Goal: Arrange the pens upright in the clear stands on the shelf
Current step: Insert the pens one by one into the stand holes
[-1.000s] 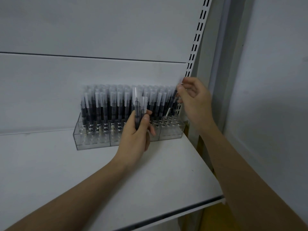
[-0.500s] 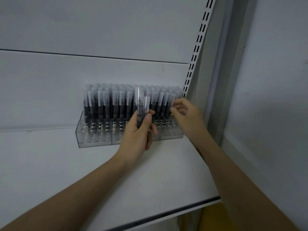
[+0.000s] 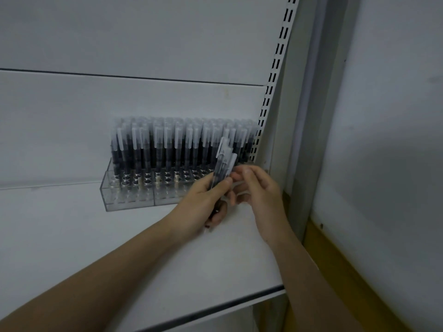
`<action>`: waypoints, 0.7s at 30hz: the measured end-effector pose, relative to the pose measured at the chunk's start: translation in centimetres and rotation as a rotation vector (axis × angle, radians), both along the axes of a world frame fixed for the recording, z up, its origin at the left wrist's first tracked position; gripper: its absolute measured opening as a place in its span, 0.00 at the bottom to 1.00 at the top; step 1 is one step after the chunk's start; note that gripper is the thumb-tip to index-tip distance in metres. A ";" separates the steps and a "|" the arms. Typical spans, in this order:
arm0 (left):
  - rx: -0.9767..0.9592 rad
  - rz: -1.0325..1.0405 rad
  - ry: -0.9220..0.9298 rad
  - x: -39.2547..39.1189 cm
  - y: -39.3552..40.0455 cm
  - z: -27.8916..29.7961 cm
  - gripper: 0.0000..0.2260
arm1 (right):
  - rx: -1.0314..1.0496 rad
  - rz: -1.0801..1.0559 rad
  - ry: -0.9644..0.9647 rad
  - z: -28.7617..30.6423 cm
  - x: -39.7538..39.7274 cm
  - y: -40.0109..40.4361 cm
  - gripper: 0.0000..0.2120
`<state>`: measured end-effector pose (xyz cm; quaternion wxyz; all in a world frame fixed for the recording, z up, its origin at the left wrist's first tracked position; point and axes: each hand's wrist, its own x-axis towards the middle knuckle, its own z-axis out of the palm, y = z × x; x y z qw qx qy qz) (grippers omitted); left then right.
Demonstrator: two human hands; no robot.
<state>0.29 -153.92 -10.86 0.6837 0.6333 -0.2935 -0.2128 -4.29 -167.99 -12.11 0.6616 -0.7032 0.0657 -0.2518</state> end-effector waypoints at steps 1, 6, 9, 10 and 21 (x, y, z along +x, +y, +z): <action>0.007 -0.024 0.018 -0.1 -0.1 0.0 0.12 | 0.014 0.014 0.001 -0.1 0.0 -0.2 0.10; 0.068 -0.126 0.065 -0.8 -0.2 0.1 0.10 | -0.003 0.055 0.006 -0.3 -0.1 -0.2 0.09; 0.074 -0.105 0.072 -0.7 -0.3 0.0 0.11 | 0.007 0.057 0.008 -0.2 -0.2 -0.3 0.08; 0.072 -0.092 0.079 -0.6 -0.4 -0.1 0.10 | 0.011 0.054 0.006 -0.2 -0.3 -0.3 0.09; 0.098 -0.061 0.066 -0.3 -0.5 -0.5 0.10 | 0.034 0.022 0.004 -0.5 -0.1 -0.9 0.10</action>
